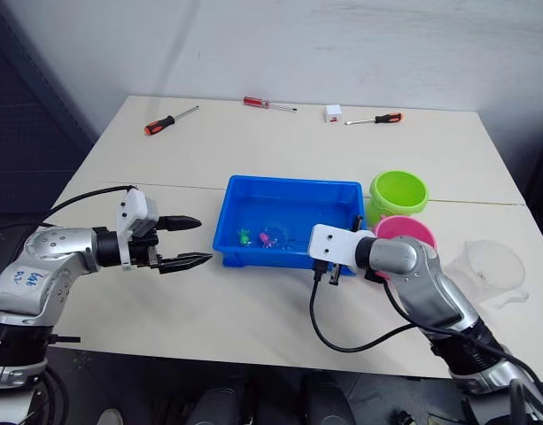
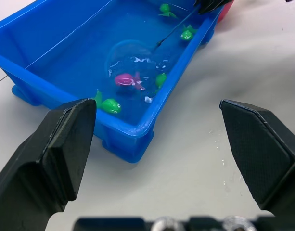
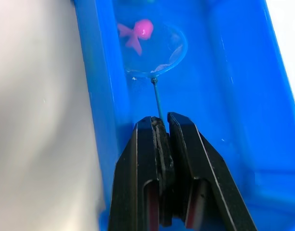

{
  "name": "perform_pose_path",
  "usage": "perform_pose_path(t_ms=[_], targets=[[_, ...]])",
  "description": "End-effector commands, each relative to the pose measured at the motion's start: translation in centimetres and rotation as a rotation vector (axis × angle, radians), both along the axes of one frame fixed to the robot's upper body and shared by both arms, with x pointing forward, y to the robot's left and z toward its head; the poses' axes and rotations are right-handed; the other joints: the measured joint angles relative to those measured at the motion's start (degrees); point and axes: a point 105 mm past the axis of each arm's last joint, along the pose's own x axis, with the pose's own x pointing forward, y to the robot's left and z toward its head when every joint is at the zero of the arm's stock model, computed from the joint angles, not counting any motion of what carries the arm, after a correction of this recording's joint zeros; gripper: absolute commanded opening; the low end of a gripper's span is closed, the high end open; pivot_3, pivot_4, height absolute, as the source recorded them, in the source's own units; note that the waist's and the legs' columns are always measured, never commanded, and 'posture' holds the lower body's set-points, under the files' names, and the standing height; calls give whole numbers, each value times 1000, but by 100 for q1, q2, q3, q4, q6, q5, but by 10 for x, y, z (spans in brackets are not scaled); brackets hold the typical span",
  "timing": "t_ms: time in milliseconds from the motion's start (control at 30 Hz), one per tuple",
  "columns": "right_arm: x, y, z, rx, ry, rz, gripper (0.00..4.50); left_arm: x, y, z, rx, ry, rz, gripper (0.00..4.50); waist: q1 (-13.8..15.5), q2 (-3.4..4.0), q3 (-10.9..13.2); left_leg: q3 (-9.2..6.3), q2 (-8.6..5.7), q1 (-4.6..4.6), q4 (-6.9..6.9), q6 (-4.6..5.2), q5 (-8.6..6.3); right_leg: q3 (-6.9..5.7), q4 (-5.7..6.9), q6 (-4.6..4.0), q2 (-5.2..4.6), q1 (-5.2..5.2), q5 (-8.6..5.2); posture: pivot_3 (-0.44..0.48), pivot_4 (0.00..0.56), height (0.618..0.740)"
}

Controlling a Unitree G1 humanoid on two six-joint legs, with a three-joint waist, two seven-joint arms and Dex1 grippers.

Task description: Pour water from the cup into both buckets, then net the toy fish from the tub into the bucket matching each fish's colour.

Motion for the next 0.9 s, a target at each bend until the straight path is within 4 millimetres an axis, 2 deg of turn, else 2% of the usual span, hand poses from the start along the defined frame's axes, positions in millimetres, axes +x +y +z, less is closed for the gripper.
perform_pose_path(t_ms=[33, 167, 267, 367, 600, 767, 900], targets=[[0, -1, 7, 48, -4, -23, 0, 0, -3, 11, -13, -45, -17, 4432, 6, 0, 0, 0, 0, 0, 0, 0, 0, 0, 0, 0, 0, 0, 0, 0, 150, 740], [1, -1, 12, 200, 75, -90, 0, 1, -3, 11, -17, -47, -12, 4432, 9, 0, 0, 0, 0, -1, -2, 0, -1, 0, -1, 0, 0, 2, 0, 0, 150, 740], [-7, 0, 14, 336, 213, -123, 0, 1, -4, 11, -26, -47, -14, 4432, 10, 0, 0, 0, 0, -1, -4, 0, -1, -1, 0, 0, 0, 2, 0, 0, 150, 740], [-16, -3, 25, 502, 330, -164, 0, 4, -7, 14, -59, -41, -23, 4432, 11, 0, 0, -2, 0, -1, -7, 3, -3, -1, 1, 0, 0, 2, 0, 0, 150, 740], [-37, -29, 48, 602, 304, -254, 0, 10, -34, 32, -203, -24, -122, 4432, 39, 0, 0, -6, 0, -4, -11, 10, -9, -5, -3, 0, -1, 3, 0, 0, 150, 740], [-60, -60, 61, 637, 213, -373, 0, 18, -56, 35, -224, -22, -222, 4432, 29, 0, 0, -6, 0, -11, -12, 2, -6, -6, -6, 1, 0, 3, 0, 0, 150, 740], [-84, -106, 69, 629, 94, -580, 0, 21, -81, 36, -237, -13, -337, 4432, 59, 1, 0, -6, 0, -12, -12, 1, -5, -8, -7, 1, 2, 3, 0, 0, 150, 740]])
